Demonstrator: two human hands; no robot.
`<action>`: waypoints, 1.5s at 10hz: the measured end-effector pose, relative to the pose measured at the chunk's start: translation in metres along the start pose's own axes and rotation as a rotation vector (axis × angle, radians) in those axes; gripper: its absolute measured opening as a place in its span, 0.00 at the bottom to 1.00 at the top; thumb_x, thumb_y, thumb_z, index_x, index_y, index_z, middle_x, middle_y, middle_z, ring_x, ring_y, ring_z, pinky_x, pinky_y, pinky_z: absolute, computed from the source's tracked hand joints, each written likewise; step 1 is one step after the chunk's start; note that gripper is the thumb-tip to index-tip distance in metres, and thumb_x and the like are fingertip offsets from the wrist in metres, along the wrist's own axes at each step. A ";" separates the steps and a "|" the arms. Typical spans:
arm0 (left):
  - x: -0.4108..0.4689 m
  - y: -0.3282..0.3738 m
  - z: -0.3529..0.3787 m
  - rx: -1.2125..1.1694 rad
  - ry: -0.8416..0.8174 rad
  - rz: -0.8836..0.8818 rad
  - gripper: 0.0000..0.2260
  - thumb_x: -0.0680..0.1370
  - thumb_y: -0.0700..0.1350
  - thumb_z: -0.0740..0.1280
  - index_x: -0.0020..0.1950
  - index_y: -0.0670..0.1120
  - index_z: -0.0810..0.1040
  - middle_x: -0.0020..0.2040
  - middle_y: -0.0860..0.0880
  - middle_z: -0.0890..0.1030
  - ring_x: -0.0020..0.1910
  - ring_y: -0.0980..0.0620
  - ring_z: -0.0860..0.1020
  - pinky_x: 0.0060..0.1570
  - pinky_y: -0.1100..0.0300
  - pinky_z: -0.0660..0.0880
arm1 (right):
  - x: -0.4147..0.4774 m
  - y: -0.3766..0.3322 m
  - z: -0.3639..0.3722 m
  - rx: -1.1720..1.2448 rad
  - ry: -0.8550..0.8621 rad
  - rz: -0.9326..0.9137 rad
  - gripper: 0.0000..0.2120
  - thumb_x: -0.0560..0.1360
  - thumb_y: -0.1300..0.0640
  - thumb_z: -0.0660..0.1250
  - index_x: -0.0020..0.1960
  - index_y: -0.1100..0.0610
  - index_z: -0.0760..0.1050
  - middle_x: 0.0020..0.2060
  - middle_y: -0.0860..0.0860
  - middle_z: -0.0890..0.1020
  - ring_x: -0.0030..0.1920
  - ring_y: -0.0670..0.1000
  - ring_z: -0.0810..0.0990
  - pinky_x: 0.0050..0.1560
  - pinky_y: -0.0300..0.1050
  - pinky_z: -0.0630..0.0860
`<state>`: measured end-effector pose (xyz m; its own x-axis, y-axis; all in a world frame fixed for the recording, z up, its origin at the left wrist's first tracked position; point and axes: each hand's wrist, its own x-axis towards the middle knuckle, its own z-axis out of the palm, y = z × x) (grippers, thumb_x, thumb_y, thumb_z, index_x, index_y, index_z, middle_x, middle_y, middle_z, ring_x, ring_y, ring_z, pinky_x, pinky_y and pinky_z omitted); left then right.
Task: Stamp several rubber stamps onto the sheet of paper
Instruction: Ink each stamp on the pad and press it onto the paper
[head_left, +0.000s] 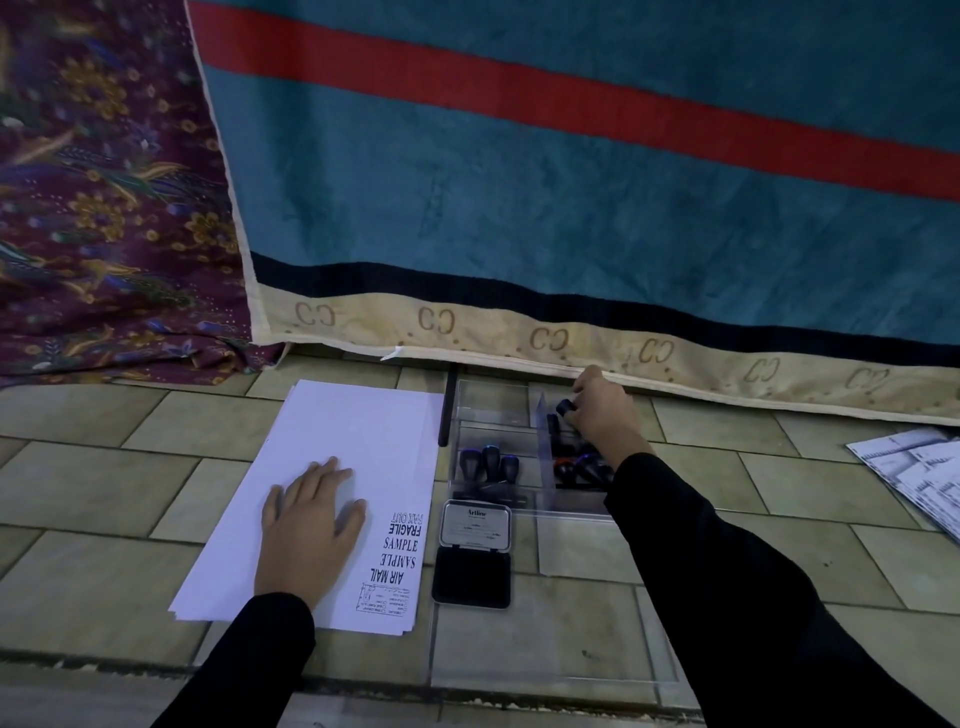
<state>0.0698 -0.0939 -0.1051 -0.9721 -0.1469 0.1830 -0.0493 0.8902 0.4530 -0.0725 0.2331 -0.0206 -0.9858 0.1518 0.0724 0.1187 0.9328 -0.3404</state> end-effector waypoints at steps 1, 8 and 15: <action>0.000 0.000 -0.001 0.000 -0.002 -0.001 0.18 0.79 0.51 0.61 0.69 0.50 0.70 0.74 0.52 0.67 0.75 0.52 0.60 0.74 0.49 0.47 | 0.001 0.004 -0.005 0.221 -0.005 -0.030 0.17 0.70 0.63 0.69 0.57 0.59 0.72 0.47 0.57 0.81 0.47 0.56 0.79 0.46 0.46 0.76; -0.001 0.002 -0.007 -0.051 -0.032 -0.019 0.18 0.79 0.52 0.61 0.69 0.51 0.69 0.75 0.53 0.65 0.75 0.54 0.58 0.75 0.50 0.46 | -0.014 -0.015 0.000 -0.034 0.000 -0.230 0.08 0.73 0.66 0.66 0.51 0.62 0.74 0.50 0.61 0.78 0.48 0.60 0.77 0.46 0.51 0.76; -0.028 0.056 -0.007 -0.170 -0.295 0.415 0.44 0.61 0.80 0.59 0.73 0.66 0.52 0.73 0.68 0.53 0.73 0.68 0.48 0.74 0.61 0.44 | -0.199 -0.055 0.004 0.408 -0.019 -0.448 0.11 0.71 0.61 0.72 0.54 0.57 0.80 0.47 0.52 0.81 0.43 0.47 0.80 0.48 0.37 0.78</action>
<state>0.0963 -0.0433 -0.0791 -0.9262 0.3522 0.1345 0.3672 0.7617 0.5338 0.1169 0.1500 -0.0197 -0.9317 -0.2355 0.2764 -0.3597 0.7035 -0.6130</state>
